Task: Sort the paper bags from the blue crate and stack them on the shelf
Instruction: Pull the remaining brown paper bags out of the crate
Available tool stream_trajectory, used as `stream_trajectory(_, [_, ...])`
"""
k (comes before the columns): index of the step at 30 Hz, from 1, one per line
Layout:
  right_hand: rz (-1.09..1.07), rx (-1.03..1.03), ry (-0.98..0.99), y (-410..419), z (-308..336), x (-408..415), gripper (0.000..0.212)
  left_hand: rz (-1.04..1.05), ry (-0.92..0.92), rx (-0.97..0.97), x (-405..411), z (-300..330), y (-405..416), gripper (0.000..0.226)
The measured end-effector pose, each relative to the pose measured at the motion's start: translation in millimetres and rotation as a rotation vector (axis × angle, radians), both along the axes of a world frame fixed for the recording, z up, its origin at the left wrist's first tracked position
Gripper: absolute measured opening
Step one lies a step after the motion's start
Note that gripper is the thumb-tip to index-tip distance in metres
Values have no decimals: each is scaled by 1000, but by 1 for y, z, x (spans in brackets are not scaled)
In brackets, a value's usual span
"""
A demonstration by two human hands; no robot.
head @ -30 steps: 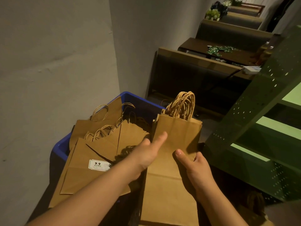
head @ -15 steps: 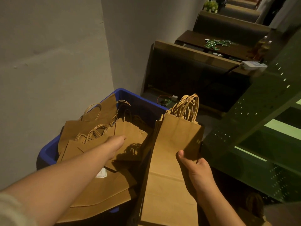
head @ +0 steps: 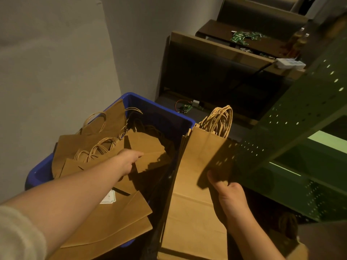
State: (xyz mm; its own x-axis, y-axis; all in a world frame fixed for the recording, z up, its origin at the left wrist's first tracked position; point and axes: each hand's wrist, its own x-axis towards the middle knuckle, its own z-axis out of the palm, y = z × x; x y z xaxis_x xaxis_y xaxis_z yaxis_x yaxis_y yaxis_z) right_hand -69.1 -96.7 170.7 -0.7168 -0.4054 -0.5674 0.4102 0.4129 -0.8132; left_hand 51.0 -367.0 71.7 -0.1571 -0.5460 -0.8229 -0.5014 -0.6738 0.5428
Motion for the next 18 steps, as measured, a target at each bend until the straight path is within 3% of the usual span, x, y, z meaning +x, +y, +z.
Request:
stream_trajectory(4, [-1,-7,-11,-1,0,-1,49,11,-18,-39,6,11,-5,25])
stream_trajectory(9, [29,-40,11,2,3,0,41,-150,-80,-224,20,51,-6,43])
stream_trajectory(18, [81,-204,29,3,28,11,38,-207,151,-477,42,132,28,22])
